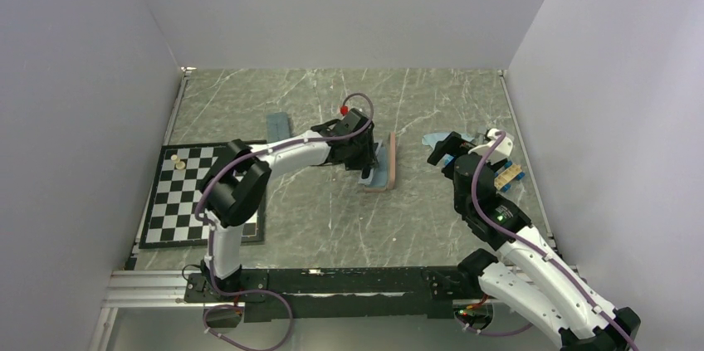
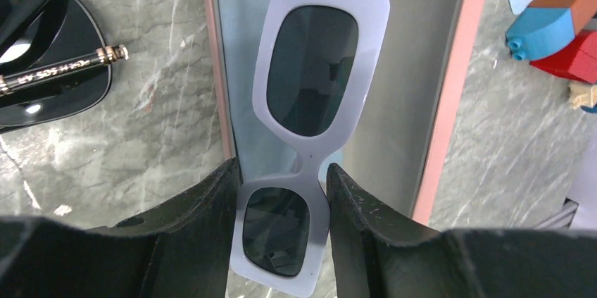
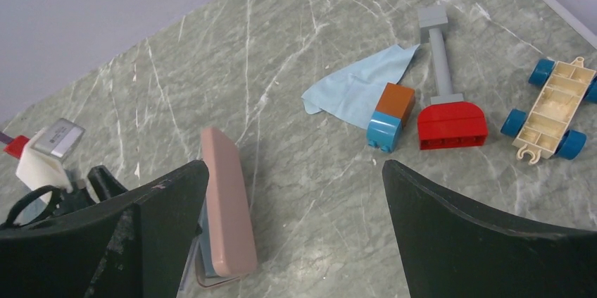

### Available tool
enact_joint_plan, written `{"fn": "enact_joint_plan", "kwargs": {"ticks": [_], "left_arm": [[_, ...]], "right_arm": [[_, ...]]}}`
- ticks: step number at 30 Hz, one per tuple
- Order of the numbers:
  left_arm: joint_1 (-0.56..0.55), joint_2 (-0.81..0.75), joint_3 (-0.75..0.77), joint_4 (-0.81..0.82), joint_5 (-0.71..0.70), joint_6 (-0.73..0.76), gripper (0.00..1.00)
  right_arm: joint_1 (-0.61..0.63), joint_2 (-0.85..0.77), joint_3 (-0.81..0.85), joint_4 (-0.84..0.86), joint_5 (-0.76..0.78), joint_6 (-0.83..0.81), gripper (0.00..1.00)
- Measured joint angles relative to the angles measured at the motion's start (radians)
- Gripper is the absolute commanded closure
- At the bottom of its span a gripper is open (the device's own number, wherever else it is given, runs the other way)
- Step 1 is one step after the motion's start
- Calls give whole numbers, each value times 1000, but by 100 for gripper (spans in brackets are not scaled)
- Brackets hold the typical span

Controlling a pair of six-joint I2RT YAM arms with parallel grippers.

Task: Organize the sunglasses
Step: Place the sunglasses in the sunglasses case.

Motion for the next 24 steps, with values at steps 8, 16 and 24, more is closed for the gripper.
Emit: {"fn": "enact_joint_plan", "kwargs": {"ticks": [8,16,24], "left_arm": [[-40,72,85,-26,-89,-66,86],[-64,101,106,-39,-175,-122,81],[-72,138,114,-37,-208,-156,72]], "right_arm": [[0,-4,-5,0,23,0,0],[0,0,-10,-2,24,-2,0],[0,-12,-19,-5,27,-2,0]]}}
